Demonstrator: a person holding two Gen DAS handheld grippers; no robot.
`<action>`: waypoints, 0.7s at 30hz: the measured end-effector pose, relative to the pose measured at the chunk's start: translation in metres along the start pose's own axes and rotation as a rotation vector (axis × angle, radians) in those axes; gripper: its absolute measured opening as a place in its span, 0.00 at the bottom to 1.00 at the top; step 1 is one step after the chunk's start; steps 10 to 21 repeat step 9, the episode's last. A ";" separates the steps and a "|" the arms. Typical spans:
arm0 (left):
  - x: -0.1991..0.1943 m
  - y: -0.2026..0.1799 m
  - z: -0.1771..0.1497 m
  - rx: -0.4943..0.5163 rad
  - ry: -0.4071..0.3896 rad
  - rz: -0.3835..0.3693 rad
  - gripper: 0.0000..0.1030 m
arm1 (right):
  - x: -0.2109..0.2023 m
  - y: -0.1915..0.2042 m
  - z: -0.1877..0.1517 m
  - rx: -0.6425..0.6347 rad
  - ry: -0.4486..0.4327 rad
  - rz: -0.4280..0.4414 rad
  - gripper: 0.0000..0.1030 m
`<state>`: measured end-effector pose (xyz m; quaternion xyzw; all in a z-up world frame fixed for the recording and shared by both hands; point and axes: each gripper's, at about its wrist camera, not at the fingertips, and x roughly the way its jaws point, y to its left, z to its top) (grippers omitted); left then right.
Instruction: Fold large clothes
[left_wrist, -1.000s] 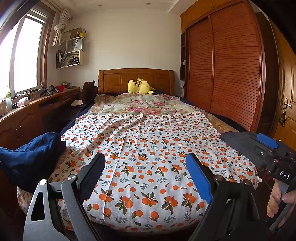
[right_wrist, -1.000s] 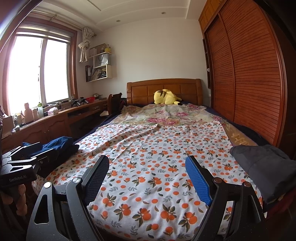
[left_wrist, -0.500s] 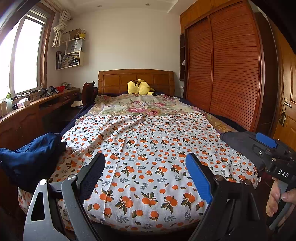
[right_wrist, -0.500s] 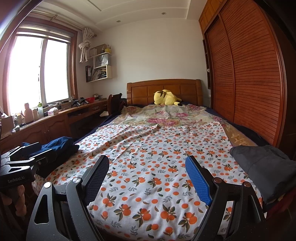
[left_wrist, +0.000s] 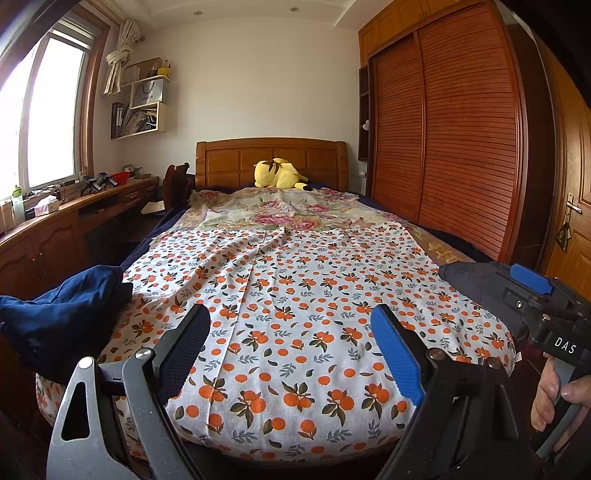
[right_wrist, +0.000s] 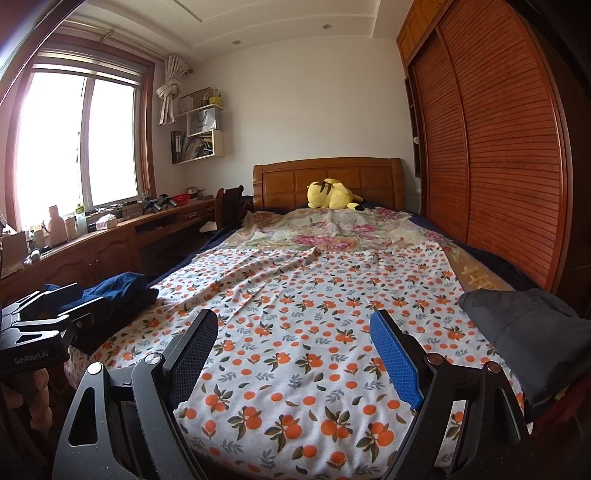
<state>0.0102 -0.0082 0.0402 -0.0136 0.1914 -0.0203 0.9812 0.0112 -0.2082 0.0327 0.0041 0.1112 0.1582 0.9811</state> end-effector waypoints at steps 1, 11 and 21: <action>0.000 0.000 0.000 0.000 0.000 0.000 0.86 | 0.000 0.000 0.000 0.000 0.000 0.000 0.83; 0.000 0.000 0.000 -0.001 0.001 0.002 0.86 | 0.000 -0.001 0.000 0.000 0.002 0.004 0.83; 0.000 0.000 0.000 -0.001 0.001 0.002 0.86 | 0.000 -0.001 0.000 0.000 0.002 0.004 0.83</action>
